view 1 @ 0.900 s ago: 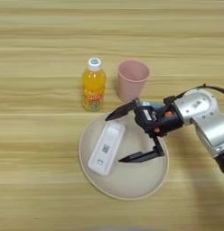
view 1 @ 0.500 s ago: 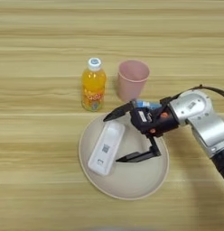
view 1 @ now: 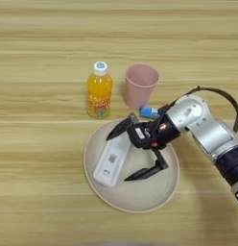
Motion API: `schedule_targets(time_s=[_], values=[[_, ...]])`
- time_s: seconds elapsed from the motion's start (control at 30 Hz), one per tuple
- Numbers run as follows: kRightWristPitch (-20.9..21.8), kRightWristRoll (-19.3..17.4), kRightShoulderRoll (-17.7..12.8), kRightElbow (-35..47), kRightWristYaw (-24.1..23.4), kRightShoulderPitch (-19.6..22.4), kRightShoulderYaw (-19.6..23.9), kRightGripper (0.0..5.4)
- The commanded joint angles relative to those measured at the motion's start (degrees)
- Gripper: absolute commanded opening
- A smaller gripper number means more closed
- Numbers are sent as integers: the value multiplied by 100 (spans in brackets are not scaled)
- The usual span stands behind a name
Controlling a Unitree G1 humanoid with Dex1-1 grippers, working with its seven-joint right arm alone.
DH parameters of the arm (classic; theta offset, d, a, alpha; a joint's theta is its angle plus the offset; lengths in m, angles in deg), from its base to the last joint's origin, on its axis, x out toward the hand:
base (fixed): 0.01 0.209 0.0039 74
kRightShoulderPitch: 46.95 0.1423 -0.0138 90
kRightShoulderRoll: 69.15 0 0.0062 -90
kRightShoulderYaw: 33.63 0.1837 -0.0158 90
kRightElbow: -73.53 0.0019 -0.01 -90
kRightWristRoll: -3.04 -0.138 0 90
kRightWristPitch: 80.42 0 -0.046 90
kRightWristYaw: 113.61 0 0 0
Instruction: Move the objects on the table
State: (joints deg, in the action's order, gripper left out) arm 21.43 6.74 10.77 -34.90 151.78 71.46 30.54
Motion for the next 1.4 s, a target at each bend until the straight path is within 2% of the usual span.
schedule_targets(time_s=[0.03,0.27,0.5,0.63,0.9,1.4], values=[[114,90,-42,128,-185,507,16,535],[192,214,59,37,-282,589,-70,535],[271,486,166,-137,-417,681,-199,535],[243,692,325,-272,-698,758,-236,535],[174,820,223,-302,-638,758,-335,535],[-109,889,-144,-43,-171,644,-559,362]])
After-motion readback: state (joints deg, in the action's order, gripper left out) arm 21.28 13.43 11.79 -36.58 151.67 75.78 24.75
